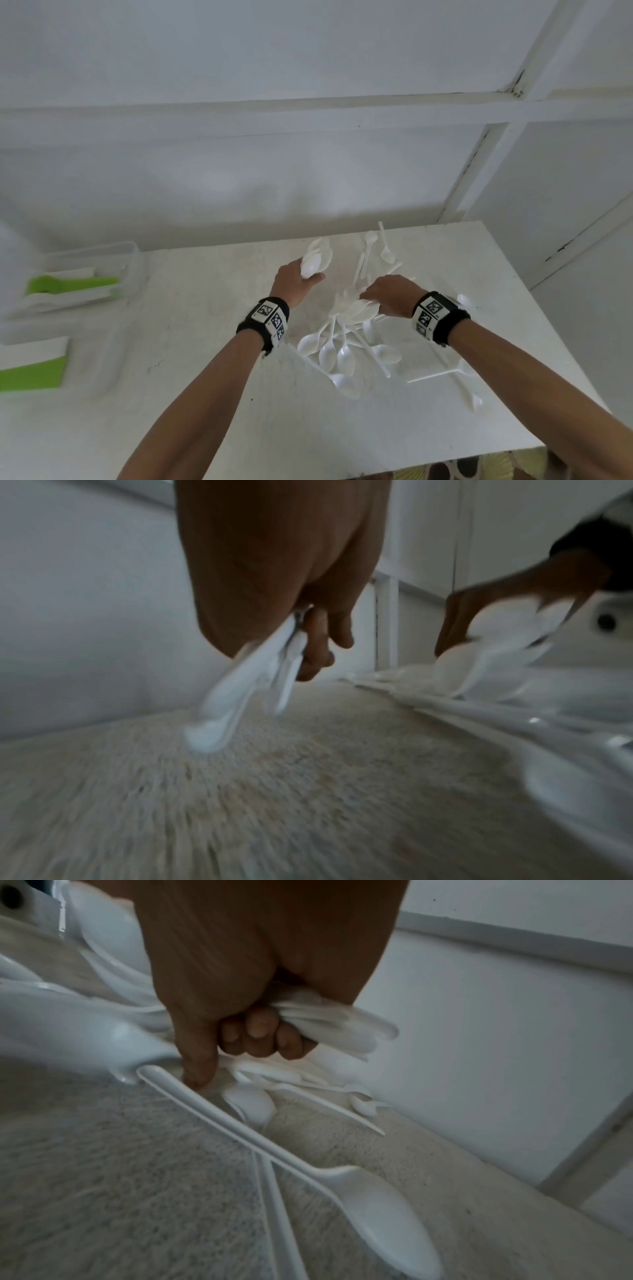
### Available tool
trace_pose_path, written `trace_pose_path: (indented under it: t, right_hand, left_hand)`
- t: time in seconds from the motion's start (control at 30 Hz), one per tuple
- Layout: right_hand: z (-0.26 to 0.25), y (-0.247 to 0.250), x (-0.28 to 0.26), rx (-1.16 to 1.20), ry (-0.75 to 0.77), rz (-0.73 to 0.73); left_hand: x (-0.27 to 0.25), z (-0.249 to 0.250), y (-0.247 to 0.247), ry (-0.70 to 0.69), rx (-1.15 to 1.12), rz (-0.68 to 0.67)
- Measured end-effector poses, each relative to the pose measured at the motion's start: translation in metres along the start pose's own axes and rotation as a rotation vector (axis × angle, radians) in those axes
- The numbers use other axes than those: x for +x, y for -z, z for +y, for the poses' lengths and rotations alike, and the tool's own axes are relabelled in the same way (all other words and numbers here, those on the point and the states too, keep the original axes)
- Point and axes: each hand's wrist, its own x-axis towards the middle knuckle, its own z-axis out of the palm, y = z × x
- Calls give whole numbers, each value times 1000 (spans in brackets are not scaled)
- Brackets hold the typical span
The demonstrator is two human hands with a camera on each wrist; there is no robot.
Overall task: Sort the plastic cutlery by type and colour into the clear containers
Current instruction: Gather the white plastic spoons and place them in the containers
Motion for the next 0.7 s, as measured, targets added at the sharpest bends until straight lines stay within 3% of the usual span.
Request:
trace_pose_path:
  t: [0.13, 0.23, 0.3, 0.4, 0.53, 0.7]
  right_hand:
    - [20, -6, -10, 269, 91, 247]
    - [35, -5, -23, 634, 97, 510]
    - [41, 0, -33, 942, 39, 601]
    - [42, 4, -41, 1450, -112, 623]
    - [40, -5, -35, 1455, -249, 638]
    - [37, -5, -19, 1700, -362, 634]
  left_hand:
    - [26, 21, -10, -183, 292, -176]
    - [37, 34, -20, -377, 554, -298]
    - [43, 40, -30, -462, 652, -337]
    - [49, 46, -43, -579, 779, -409]
    - [53, 51, -47, -662, 870, -450]
    - [55, 41, -41, -788, 836, -380]
